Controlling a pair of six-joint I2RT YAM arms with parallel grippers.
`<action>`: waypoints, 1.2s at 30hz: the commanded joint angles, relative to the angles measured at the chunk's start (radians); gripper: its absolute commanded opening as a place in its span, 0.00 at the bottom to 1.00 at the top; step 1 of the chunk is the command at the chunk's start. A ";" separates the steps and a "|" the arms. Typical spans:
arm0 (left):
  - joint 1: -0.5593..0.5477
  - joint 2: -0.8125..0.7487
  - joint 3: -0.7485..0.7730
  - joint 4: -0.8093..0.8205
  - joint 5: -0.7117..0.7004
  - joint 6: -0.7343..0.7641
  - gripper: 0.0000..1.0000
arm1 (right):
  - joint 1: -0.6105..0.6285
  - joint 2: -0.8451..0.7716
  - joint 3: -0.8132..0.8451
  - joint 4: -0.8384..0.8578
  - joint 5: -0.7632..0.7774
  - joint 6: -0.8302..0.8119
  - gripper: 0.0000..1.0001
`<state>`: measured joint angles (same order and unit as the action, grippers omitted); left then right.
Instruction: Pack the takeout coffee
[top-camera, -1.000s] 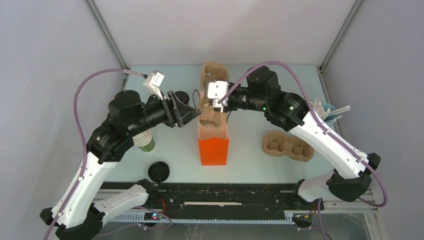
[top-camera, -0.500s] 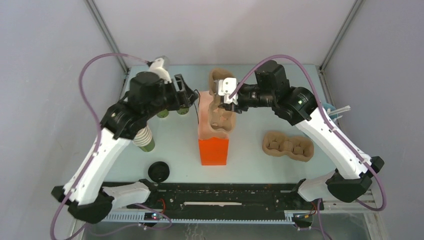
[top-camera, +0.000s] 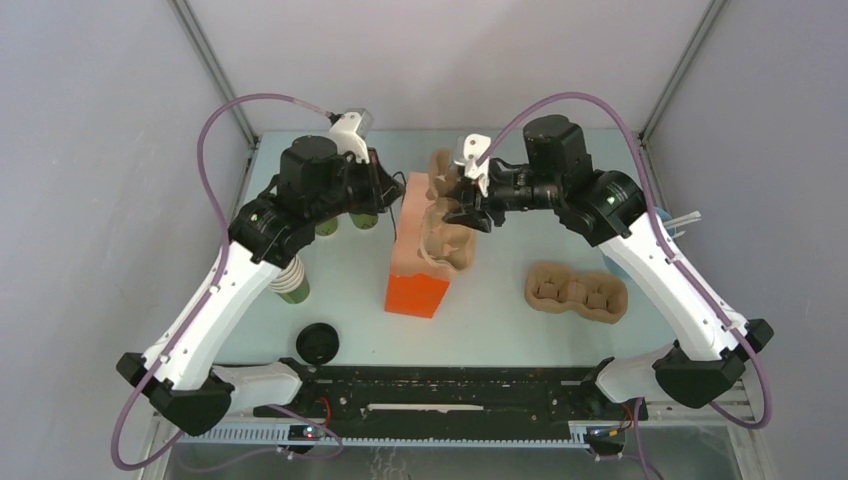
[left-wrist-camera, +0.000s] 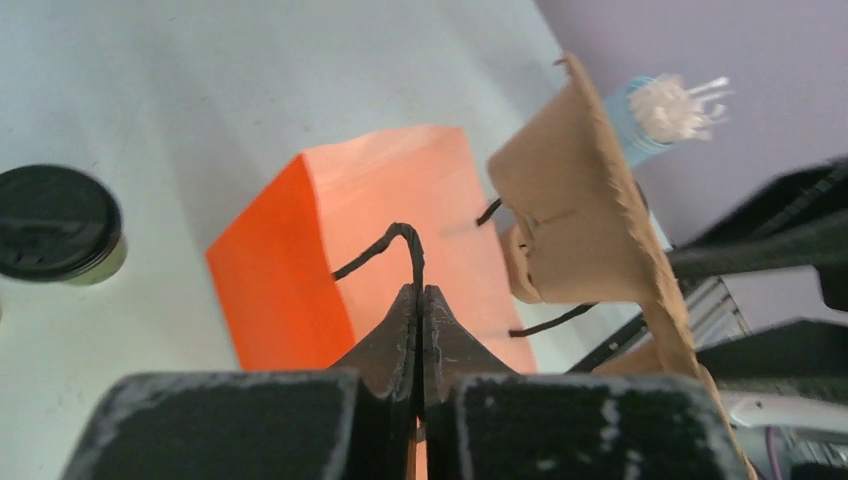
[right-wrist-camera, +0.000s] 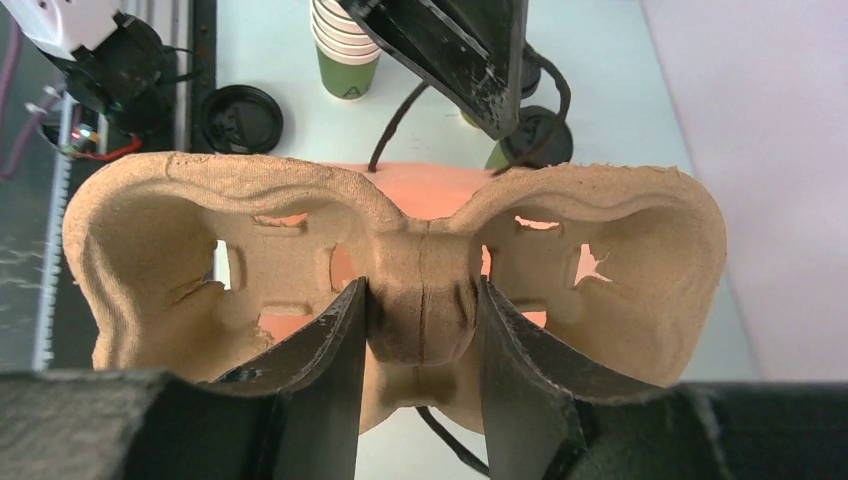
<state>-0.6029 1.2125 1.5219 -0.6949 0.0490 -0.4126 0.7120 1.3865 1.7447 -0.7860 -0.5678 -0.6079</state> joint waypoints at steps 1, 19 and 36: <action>0.001 -0.049 -0.051 0.150 0.174 0.058 0.00 | -0.048 -0.059 -0.014 -0.007 -0.101 0.196 0.30; -0.034 -0.065 -0.130 0.265 0.330 -0.061 0.00 | -0.180 -0.059 -0.142 0.066 -0.366 0.497 0.27; -0.070 -0.069 -0.134 0.310 0.348 -0.153 0.00 | -0.163 -0.019 -0.112 -0.035 -0.076 0.364 0.25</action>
<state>-0.6594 1.1641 1.4021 -0.4294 0.3744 -0.5503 0.5358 1.3613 1.5871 -0.7994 -0.7414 -0.1570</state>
